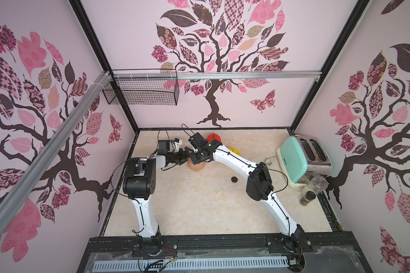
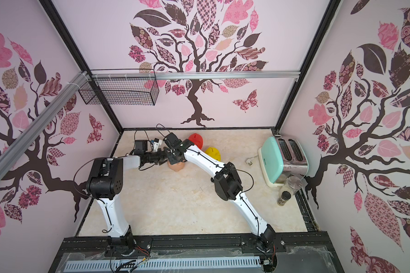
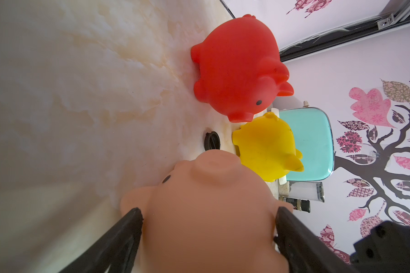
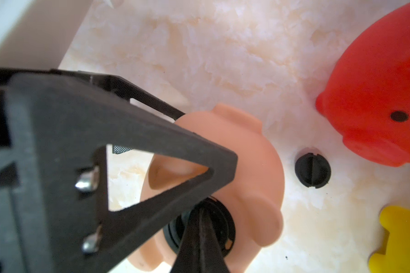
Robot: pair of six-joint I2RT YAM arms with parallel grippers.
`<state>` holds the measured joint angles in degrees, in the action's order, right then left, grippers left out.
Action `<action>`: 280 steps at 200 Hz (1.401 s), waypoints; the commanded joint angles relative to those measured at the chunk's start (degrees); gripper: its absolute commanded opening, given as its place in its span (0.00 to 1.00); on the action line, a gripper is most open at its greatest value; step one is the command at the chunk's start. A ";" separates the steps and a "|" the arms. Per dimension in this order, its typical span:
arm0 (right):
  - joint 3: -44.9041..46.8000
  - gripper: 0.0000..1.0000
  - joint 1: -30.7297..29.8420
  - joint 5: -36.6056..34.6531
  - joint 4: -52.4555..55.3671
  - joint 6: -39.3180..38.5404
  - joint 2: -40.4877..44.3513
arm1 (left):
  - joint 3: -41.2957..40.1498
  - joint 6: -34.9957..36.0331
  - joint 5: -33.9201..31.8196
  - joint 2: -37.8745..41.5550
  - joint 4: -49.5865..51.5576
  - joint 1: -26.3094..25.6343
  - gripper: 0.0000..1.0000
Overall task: Close piggy banks
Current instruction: Screw the knob on the piggy bank.
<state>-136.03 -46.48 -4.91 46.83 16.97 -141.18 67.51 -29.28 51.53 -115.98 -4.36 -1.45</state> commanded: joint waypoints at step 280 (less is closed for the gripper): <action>-1.65 0.00 1.04 -1.28 10.47 24.98 -4.89 | -0.02 2.12 -2.93 -2.58 4.36 -0.83 0.89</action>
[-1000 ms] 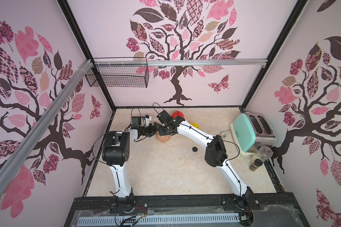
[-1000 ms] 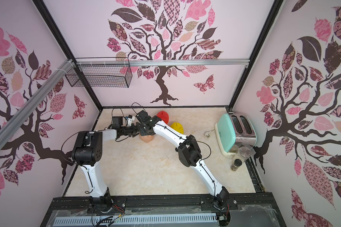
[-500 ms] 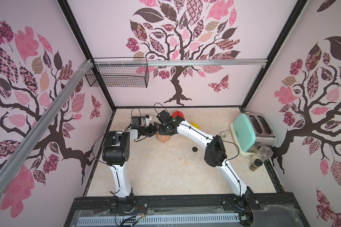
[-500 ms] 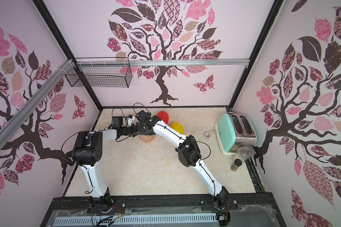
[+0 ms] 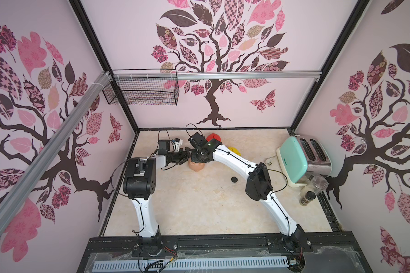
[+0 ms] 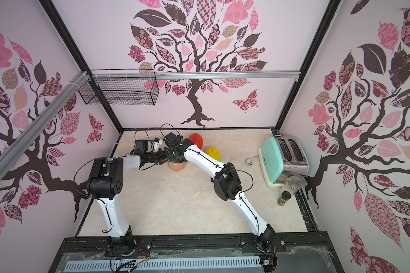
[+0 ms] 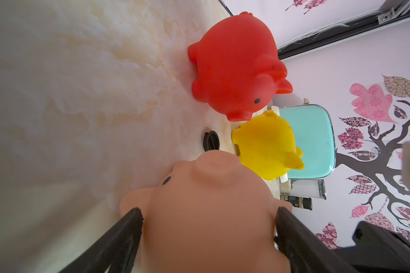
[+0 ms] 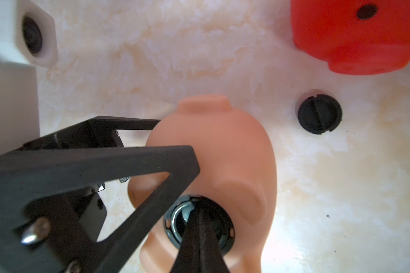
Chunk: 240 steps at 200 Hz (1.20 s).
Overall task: Close piggy banks
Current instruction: Screw the knob on the piggy bank.
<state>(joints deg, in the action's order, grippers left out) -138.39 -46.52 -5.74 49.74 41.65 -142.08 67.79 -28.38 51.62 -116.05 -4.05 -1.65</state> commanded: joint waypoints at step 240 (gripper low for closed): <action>-3.56 0.04 1.08 1.24 7.56 -1.61 -2.79 | 0.33 2.10 -3.19 -2.91 5.46 -0.90 0.89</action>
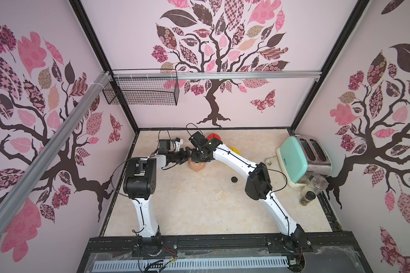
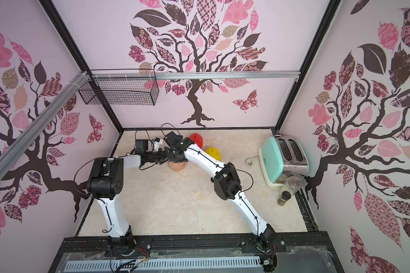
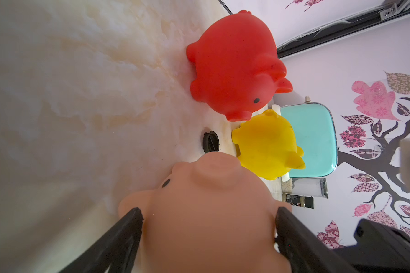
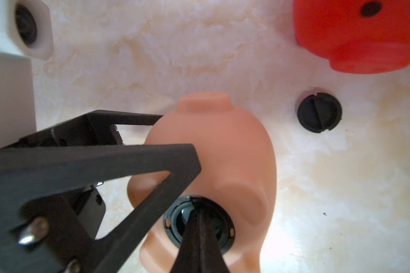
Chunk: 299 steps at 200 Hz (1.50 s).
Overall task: Close piggy banks
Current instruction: Screw the knob on the piggy bank.
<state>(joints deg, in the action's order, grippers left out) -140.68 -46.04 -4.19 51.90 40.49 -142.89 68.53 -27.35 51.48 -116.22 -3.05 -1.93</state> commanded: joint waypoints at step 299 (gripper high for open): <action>21.41 0.33 0.34 -2.16 -4.39 -13.17 27.72 | -0.38 1.51 -3.29 -2.34 4.91 -0.61 0.89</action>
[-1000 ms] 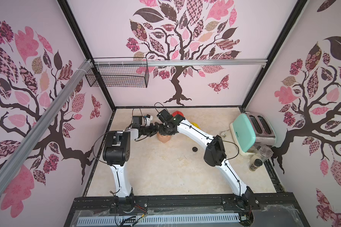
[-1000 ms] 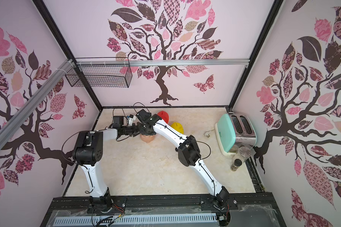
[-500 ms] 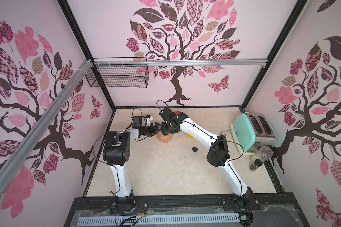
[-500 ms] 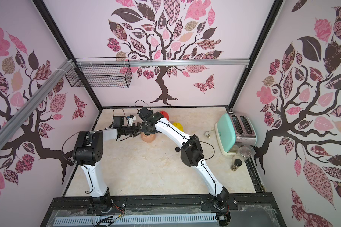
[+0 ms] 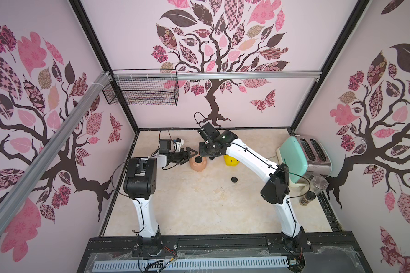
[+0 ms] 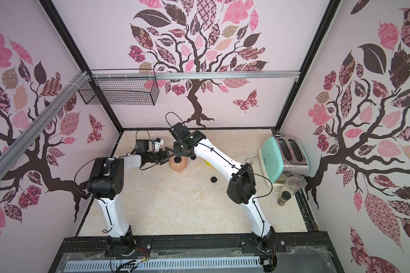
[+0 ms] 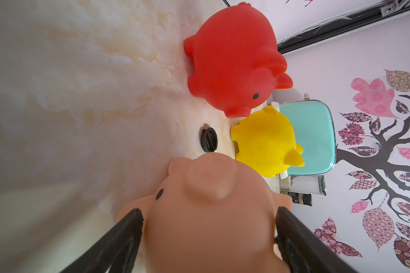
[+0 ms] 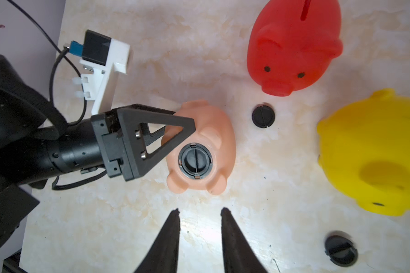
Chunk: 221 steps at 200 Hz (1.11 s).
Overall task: Close piggy banks
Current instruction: Screw the knob on the piggy bank.
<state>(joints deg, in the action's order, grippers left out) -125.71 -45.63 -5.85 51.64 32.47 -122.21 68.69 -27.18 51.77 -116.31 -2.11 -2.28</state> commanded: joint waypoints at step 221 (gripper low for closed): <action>87.81 0.35 -0.07 0.19 -50.02 -20.60 64.46 | -0.56 3.10 -4.48 -0.37 5.96 -0.17 0.89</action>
<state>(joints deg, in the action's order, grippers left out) -41.71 -45.63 -4.56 10.46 12.01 -60.77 68.90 -26.74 51.57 -116.29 -1.39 -2.28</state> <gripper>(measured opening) 0.351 0.886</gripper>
